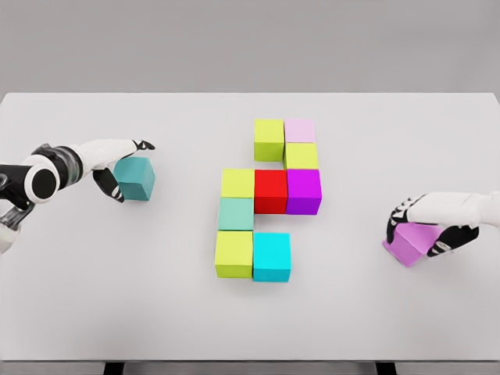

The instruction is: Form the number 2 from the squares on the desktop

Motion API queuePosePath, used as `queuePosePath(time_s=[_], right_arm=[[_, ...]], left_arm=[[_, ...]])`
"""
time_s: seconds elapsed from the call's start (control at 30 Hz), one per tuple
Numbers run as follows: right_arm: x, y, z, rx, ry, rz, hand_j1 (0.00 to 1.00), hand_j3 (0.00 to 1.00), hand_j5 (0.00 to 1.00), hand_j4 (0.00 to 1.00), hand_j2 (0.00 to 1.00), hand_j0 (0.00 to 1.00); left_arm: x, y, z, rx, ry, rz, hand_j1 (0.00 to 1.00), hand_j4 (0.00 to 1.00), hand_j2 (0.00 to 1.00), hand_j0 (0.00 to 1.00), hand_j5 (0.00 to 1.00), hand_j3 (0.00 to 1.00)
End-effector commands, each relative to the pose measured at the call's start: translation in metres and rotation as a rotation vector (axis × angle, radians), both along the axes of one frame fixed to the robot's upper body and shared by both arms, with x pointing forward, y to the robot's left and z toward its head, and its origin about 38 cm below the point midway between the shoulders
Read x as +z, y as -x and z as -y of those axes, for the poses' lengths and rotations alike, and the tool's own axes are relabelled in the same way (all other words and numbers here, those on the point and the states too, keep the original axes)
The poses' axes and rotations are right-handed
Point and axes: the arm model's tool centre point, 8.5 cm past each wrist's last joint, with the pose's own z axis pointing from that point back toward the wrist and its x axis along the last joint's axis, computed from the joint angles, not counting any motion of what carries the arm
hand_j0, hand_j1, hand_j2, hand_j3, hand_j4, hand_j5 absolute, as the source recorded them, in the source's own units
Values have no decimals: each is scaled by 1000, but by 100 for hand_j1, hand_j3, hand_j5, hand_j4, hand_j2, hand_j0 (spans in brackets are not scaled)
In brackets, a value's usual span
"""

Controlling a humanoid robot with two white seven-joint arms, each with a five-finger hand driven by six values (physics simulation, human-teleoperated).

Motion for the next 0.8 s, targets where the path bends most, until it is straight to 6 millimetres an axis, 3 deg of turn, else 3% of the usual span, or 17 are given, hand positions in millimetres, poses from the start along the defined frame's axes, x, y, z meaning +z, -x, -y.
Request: queuePosePath(time_s=[0.0, 0.2, 0.47, 0.67, 0.77], right_arm=[[9, 0, -5, 53, -23, 31, 43, 43, 43, 43, 43, 43], [15, -2, -22, 157, -55, 82, 43, 43, 43, 43, 43, 43], [24, 3, -49, 332, -62, 155, 43, 43, 43, 43, 43, 43], [16, 2, -57, 361, -38, 166, 43, 43, 43, 43, 43, 43], [22, -2, -59, 365, -35, 185, 44, 44, 44, 44, 44, 44]], left_arm=[[0, 0, 0, -4, -5, 4, 98, 98, 98, 98, 98, 98], [-2, 2, 3, -11, -12, 2, 84, 84, 84, 84, 84, 84], [-3, 2, 0, 4, -6, -6, 77, 77, 77, 77, 77, 77], [-4, 2, 0, 7, -7, -9, 69, 69, 69, 69, 69, 69], [-4, 2, 0, 7, -6, -10, 66, 66, 66, 66, 66, 66]])
